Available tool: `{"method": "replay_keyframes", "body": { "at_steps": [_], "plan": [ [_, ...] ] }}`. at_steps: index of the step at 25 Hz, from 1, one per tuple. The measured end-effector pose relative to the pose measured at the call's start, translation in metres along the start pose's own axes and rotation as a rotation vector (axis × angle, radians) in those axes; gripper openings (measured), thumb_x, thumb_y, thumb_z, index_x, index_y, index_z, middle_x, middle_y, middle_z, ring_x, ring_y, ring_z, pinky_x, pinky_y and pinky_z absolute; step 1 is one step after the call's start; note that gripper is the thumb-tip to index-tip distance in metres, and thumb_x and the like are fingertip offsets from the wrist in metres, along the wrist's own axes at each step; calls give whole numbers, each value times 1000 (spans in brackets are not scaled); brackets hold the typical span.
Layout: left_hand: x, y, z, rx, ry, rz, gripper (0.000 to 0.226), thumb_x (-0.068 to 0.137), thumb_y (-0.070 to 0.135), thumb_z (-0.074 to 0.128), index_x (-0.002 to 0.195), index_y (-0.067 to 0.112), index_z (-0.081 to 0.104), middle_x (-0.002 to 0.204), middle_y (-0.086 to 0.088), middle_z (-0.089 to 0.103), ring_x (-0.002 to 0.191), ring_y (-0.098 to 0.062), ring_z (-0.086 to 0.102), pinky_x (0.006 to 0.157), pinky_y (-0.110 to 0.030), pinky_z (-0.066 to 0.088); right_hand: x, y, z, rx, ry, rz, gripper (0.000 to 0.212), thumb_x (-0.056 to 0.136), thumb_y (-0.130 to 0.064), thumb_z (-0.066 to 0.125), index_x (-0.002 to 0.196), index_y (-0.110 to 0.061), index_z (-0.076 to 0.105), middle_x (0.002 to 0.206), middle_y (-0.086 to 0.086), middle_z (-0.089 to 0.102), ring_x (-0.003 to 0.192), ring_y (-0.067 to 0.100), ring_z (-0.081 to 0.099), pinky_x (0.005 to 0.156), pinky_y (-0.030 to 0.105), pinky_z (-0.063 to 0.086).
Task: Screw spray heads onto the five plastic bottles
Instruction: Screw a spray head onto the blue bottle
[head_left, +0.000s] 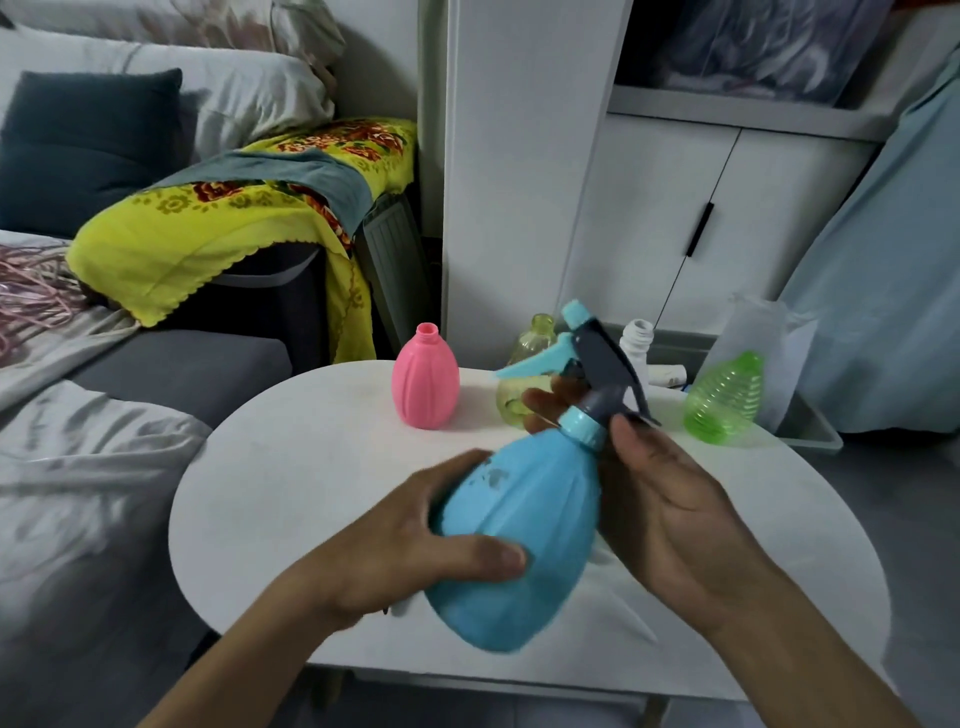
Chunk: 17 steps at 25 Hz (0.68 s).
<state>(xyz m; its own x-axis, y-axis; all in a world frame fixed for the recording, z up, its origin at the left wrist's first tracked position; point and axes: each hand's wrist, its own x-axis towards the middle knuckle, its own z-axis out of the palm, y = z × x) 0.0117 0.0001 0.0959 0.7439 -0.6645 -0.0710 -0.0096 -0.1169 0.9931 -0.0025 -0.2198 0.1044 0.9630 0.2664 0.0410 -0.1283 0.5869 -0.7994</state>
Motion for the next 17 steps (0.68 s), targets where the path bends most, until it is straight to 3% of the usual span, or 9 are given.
{"method": "replay_keyframes", "body": {
  "at_steps": [3, 8, 10, 12, 14, 17],
  "plan": [
    [2, -5, 11, -58, -56, -47, 56, 66, 45, 76, 120, 39, 63, 115, 1, 71, 105, -21, 69, 80, -30, 56, 1, 2, 1, -29, 8, -69, 46, 76, -33, 81, 114, -8, 73, 119, 17, 71, 115, 28, 65, 94, 35, 51],
    [6, -13, 26, 114, 278, 138, 78, 58, 49, 88, 128, 41, 55, 118, 10, 67, 104, -13, 68, 77, -30, 59, 2, 5, 3, -188, 263, -181, 31, 69, -37, 79, 93, -17, 80, 98, 7, 78, 95, 19, 72, 78, 27, 56],
    [7, -15, 27, 190, 213, 90, 89, 52, 47, 93, 131, 45, 50, 123, 13, 65, 109, -11, 65, 84, -36, 59, 2, 6, 2, -149, 180, -151, 31, 71, -34, 83, 93, -14, 78, 96, 10, 76, 99, 25, 70, 81, 32, 55],
    [7, -14, 24, 187, 81, 27, 85, 55, 38, 92, 129, 43, 52, 122, 9, 66, 111, -15, 64, 88, -43, 58, 0, 1, 4, -130, -4, -62, 26, 75, -27, 81, 92, -8, 73, 90, 13, 72, 102, 31, 67, 86, 36, 53],
    [7, -11, 22, 212, -54, -37, 82, 56, 37, 91, 129, 44, 53, 124, 9, 64, 117, -17, 61, 93, -44, 55, -2, -4, 7, -182, -90, 26, 22, 75, -25, 80, 75, -7, 68, 80, 14, 70, 96, 32, 67, 85, 35, 53],
    [8, -10, 27, 340, 41, -10, 83, 54, 40, 88, 128, 45, 50, 121, 11, 65, 116, -14, 60, 94, -39, 53, 1, -6, 14, -265, 51, 50, 39, 76, -26, 77, 51, -13, 50, 61, 12, 63, 82, 29, 69, 77, 31, 55]
  ]
}}
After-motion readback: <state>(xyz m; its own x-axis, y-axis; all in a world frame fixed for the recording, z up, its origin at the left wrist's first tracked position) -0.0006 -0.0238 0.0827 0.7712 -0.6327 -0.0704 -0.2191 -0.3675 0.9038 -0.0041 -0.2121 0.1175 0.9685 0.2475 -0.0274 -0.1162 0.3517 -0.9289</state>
